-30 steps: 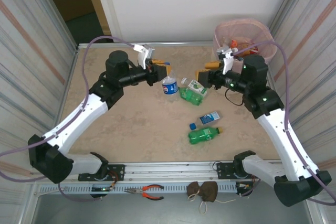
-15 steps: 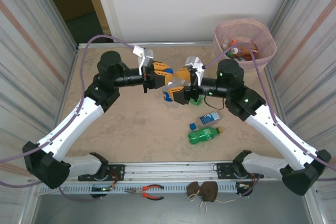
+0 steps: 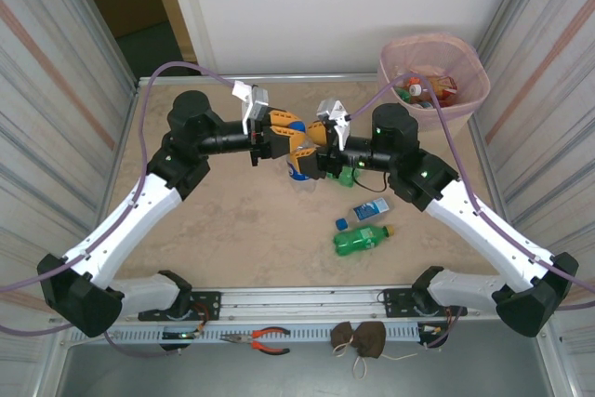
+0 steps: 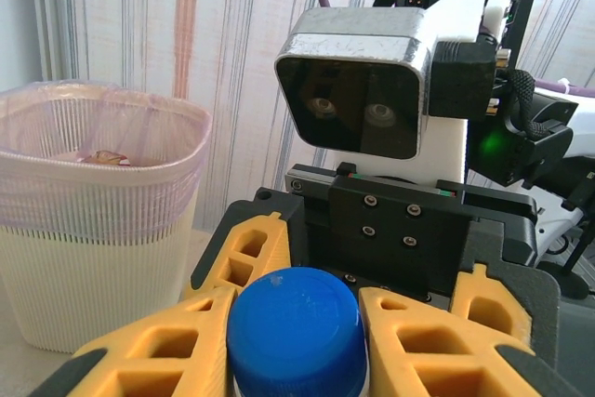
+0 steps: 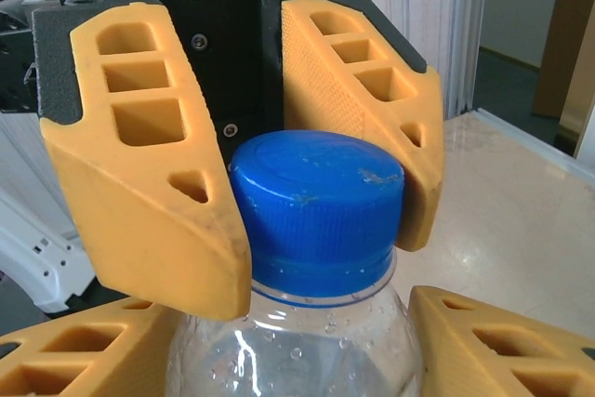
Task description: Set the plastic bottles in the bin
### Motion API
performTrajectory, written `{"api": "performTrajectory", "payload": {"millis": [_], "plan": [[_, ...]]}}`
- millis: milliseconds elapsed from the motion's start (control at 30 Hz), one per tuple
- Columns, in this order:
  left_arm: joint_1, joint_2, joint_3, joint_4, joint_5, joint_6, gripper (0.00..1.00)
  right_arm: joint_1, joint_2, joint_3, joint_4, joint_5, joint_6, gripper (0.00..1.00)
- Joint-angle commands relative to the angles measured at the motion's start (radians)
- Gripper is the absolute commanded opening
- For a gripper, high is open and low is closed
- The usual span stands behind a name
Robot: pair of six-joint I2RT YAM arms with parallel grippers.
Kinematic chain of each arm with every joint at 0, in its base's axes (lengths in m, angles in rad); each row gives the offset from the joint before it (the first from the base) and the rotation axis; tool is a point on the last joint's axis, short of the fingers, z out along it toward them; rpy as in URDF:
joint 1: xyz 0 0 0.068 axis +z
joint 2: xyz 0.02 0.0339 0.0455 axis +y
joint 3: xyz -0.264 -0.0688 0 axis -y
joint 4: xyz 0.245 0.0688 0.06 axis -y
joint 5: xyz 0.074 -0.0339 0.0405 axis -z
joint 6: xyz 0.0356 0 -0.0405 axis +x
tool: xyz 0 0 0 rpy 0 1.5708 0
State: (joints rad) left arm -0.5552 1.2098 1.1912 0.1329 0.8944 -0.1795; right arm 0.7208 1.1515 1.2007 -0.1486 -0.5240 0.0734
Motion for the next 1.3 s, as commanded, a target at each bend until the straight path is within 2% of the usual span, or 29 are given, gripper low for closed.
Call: {"api": "performTrajectory", "payload": {"millis": [0,100,200,400,567,767,1033,1267], "plan": [[0.000,-0.032,0.034,0.052,0.020,-0.004,0.20,0.006,-0.006,0.029,0.017,0.002,0.004,0.57],[0.000,-0.037,0.033,0.051,-0.001,-0.003,0.26,0.006,-0.007,0.030,0.021,0.003,0.005,0.54],[0.000,-0.045,0.025,0.056,-0.031,-0.005,0.36,0.006,-0.010,0.030,0.024,0.012,0.012,0.51],[0.001,-0.081,0.007,0.046,-0.100,-0.002,0.61,-0.009,-0.017,0.034,0.022,0.061,0.015,0.49],[0.001,-0.116,-0.016,0.041,-0.139,0.008,0.69,-0.077,-0.024,0.053,0.015,0.086,0.054,0.49],[0.002,-0.138,-0.046,0.039,-0.156,0.008,0.70,-0.256,-0.034,0.105,-0.031,0.153,0.154,0.47],[0.002,-0.158,-0.073,0.048,-0.173,-0.001,0.71,-0.591,0.017,0.212,-0.100,0.154,0.300,0.43],[0.002,-0.160,-0.073,0.053,-0.177,-0.007,0.71,-0.800,0.124,0.316,-0.136,0.169,0.281,0.42]]}}
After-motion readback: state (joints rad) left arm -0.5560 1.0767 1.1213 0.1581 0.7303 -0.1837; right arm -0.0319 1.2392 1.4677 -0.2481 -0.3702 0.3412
